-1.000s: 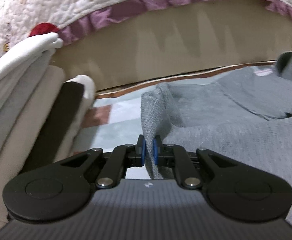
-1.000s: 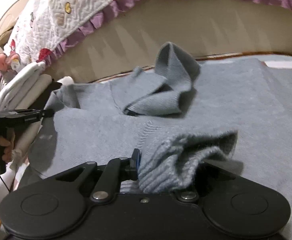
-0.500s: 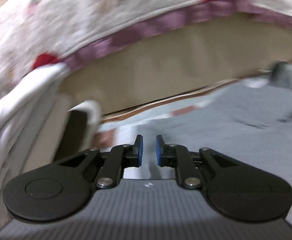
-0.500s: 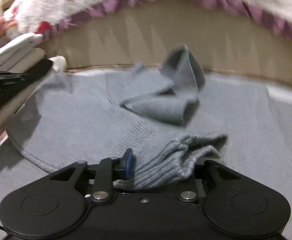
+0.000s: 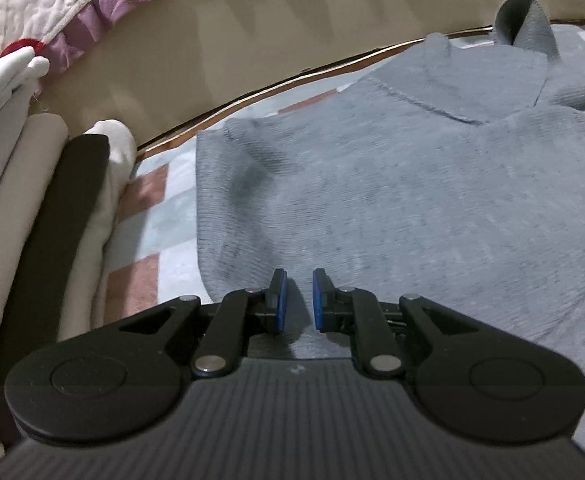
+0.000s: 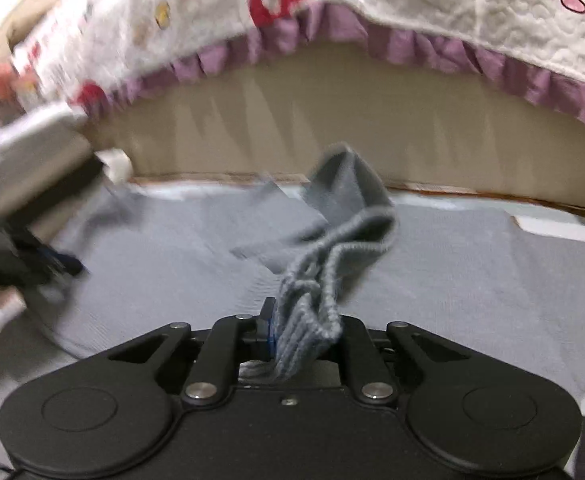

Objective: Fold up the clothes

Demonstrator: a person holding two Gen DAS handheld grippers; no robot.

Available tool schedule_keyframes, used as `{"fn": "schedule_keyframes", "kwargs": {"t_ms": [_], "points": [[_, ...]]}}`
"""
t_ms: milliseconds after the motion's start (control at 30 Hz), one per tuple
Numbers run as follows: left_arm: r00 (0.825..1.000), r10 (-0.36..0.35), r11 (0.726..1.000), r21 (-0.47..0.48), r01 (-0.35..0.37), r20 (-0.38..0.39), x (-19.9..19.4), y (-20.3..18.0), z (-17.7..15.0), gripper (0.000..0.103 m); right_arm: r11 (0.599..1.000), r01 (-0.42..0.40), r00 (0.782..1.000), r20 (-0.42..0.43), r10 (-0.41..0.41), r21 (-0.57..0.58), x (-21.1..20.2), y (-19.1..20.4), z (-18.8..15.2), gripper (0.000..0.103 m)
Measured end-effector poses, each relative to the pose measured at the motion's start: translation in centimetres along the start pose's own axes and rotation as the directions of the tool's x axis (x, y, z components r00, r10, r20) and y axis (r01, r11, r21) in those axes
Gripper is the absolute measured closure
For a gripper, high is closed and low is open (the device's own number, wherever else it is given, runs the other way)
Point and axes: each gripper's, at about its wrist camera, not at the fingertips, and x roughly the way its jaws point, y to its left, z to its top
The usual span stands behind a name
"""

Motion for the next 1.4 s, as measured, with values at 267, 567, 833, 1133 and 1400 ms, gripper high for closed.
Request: {"fn": "schedule_keyframes", "kwargs": {"t_ms": [267,567,833,1133,1400], "points": [[0.997,-0.021,1.0,0.025,0.02,0.073,-1.6,-0.6,0.2,0.09,0.969,0.245,0.969,-0.04,-0.243,0.045,-1.3,-4.6,1.5,0.076],[0.931,-0.347,0.931,0.162,0.327,0.113,-9.0,-7.8,8.2,0.08,0.917,0.06,0.998,-0.002,-0.065,0.394,-8.6,-18.4,3.6,0.055],[0.871,-0.486,0.808,0.416,0.417,0.072,-15.1,-23.0,13.8,0.074,0.804,0.157,0.958,0.109,-0.265,0.573,-14.5,-25.7,1.3,0.053],[0.896,-0.433,0.893,0.178,0.412,0.098,-8.4,-32.2,15.6,0.073,0.512,0.179,0.975,-0.081,-0.208,0.84,-12.2,-32.8,-5.1,0.049],[0.903,-0.414,0.905,-0.057,0.422,0.113,-5.6,-34.5,13.5,0.071,0.432,0.167,0.958,-0.042,-0.283,0.886,-11.2,-36.1,-7.5,0.047]]}}
